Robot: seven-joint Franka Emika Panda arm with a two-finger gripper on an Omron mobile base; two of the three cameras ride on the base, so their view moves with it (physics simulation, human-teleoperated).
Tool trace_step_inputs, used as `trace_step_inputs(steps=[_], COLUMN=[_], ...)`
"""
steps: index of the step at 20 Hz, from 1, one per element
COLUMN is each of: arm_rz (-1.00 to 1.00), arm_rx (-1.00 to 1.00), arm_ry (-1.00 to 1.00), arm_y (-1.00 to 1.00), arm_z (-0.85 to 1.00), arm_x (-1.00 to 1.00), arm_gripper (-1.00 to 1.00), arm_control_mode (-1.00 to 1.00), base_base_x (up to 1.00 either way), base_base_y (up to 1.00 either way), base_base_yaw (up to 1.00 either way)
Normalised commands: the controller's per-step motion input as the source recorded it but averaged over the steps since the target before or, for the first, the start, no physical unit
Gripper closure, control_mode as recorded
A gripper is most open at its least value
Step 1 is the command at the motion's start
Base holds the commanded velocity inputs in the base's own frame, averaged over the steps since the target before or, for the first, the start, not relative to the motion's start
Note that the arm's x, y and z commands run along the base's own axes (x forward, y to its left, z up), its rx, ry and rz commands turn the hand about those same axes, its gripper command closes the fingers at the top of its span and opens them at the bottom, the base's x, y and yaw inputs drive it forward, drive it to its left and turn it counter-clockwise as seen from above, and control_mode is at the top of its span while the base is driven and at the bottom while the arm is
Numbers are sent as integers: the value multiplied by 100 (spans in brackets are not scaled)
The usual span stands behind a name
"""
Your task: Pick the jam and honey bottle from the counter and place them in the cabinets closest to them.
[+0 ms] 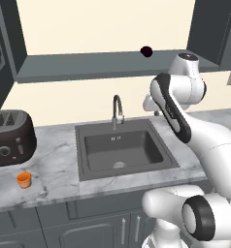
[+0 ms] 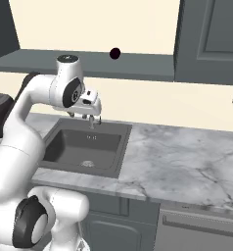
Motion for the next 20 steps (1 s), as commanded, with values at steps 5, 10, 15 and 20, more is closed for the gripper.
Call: trace_step_inputs(steps=[5, 10, 15, 20], arm_rz=[2, 7, 12, 11], arm_rx=[-1, -1, -18, -18], arm_ry=[0, -5, -8, -11], arm_y=[0, 0, 0, 0], arm_z=[-8, -25, -81, -73], arm_x=[-32, -69, -44, -20], arm_gripper=[-100, -100, -100, -100], arm_control_mode=[-100, -100, -100, -100], base_base_x=[0, 0, 0, 0], base_base_y=[0, 0, 0, 0], base_base_yaw=[0, 0, 0, 0])
